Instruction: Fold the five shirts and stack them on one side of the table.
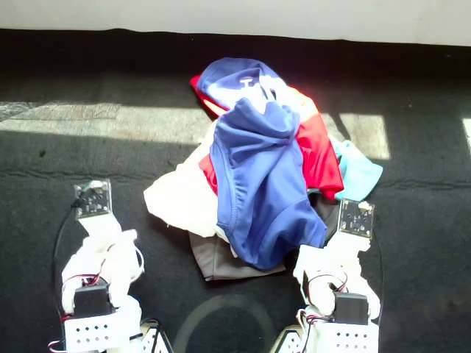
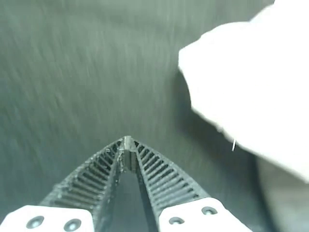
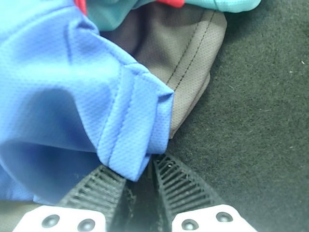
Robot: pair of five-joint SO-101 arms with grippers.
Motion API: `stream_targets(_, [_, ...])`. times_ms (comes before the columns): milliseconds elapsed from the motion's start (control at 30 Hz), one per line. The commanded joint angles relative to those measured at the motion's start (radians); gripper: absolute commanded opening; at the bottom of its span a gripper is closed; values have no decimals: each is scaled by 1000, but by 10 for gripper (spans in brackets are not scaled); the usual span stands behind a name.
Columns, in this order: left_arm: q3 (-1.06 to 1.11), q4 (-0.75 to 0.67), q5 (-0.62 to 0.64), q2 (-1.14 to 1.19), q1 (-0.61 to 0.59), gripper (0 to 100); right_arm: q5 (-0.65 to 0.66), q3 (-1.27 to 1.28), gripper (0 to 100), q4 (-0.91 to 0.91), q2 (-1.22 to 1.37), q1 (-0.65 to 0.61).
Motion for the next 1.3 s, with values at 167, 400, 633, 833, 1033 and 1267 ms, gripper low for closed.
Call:
stream_targets(167, [-12,-167,-71,-7,-21,41,-3,137,6,-13,-7,10])
stream_targets(400, [-286,98,-92,-5,-12,267,-3,137,6,-13,-7,10])
stream_targets(633, [-484,232,-91,85,61,272,-3,137,6,-13,-7,10])
stream_targets(833, [-722,239,-38,499,81,274,-3,137,6,-13,-7,10])
stream_targets(1033, [-1046,364,-2,938,269,274,-3,137,6,-13,-7,10])
stream_targets(1267, [-1227,373,-5,1208,467,274,-5,137,6,-13,-7,5])
